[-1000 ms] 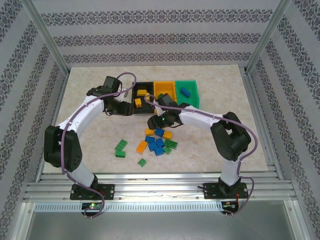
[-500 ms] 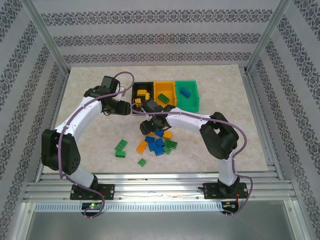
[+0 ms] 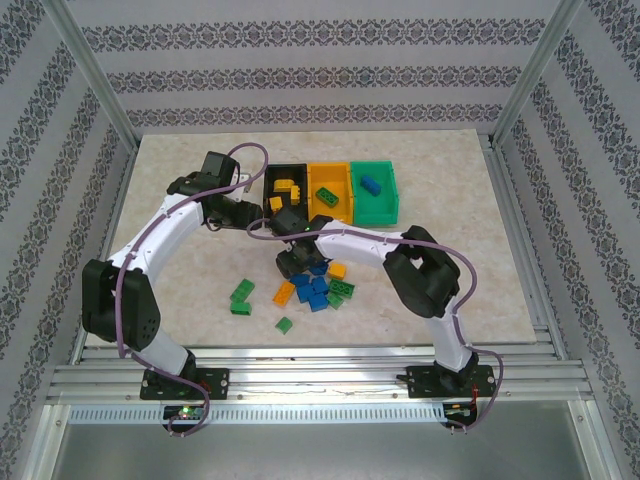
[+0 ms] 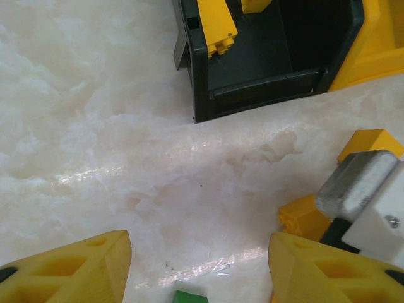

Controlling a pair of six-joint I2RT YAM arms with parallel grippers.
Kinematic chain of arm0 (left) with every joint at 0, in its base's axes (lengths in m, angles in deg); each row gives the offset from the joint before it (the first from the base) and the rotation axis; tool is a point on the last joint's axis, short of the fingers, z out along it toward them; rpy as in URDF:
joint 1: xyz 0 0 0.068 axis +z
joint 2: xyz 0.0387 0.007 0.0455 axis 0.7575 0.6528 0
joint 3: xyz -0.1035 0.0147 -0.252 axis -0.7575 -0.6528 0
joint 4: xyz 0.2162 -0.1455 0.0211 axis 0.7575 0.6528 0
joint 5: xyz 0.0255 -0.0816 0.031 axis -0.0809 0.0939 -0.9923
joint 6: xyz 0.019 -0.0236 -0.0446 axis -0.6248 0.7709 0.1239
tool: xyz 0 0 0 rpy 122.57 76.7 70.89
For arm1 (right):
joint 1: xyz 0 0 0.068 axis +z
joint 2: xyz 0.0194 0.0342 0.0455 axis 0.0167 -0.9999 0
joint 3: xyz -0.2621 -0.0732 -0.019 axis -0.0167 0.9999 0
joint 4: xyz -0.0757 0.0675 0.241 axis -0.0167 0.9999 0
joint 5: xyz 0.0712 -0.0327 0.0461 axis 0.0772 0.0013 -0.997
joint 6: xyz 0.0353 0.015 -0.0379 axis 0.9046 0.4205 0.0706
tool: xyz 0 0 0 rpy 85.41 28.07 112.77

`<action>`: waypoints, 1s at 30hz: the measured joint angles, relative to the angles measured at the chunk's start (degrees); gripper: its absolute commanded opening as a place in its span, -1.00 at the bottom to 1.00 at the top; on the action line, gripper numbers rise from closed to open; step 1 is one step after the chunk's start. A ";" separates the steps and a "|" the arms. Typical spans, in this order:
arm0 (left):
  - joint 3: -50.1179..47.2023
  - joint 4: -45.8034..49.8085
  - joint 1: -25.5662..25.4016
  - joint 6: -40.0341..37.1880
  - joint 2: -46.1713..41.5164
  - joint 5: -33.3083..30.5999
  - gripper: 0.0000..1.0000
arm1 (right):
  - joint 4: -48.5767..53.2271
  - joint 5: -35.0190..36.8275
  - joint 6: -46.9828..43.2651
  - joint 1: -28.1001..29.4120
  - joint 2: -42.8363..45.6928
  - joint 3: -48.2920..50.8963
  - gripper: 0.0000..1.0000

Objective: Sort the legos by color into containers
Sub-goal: Pick up the lego from the center of the table, then place the lego in the container.

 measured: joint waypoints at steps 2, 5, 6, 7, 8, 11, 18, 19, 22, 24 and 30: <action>-0.02 0.00 0.00 0.00 -0.17 -0.02 0.19 | 0.35 -0.04 -0.02 0.00 -0.17 -0.66 -0.06; -0.13 -0.04 0.00 0.00 -0.37 -0.04 0.18 | 0.74 -0.04 -0.26 -0.02 -0.44 -1.33 -0.08; -0.24 -0.09 0.00 0.00 -0.46 -0.04 0.18 | 0.96 -0.04 -0.33 -0.04 -0.44 -1.57 -0.08; -0.33 -0.09 0.00 0.00 -0.55 -0.07 0.18 | 1.09 -0.04 -0.35 -0.17 -0.44 -1.88 -0.08; -0.35 -0.13 0.00 0.00 -0.59 -0.07 0.18 | 1.11 -0.07 -0.35 -0.44 -0.44 -2.21 -0.09; -0.39 -0.31 0.00 0.00 -0.66 -0.28 0.19 | 0.87 -1.60 -0.35 -1.66 -0.37 -3.54 -0.10; -2.56 -1.88 0.00 0.04 -3.06 -1.55 0.18 | -2.16 -4.83 0.09 -8.85 -0.37 -10.58 -0.09; -2.71 -2.08 0.00 0.09 -3.37 -1.55 0.19 | -2.84 -5.05 0.31 -9.81 -0.50 -12.28 -0.06; -2.75 -2.86 0.00 0.22 -3.82 -1.51 0.18 | -4.94 -5.70 1.11 -12.35 -2.21 -18.71 0.13; -2.99 -3.54 0.00 0.22 -4.04 -1.31 0.18 | -5.75 -6.49 1.66 -13.33 -4.37 -23.61 0.28; -6.36 -6.73 0.00 0.26 -7.58 0.66 0.21 | -8.17 -9.68 3.21 -13.90 -6.95 -26.38 0.35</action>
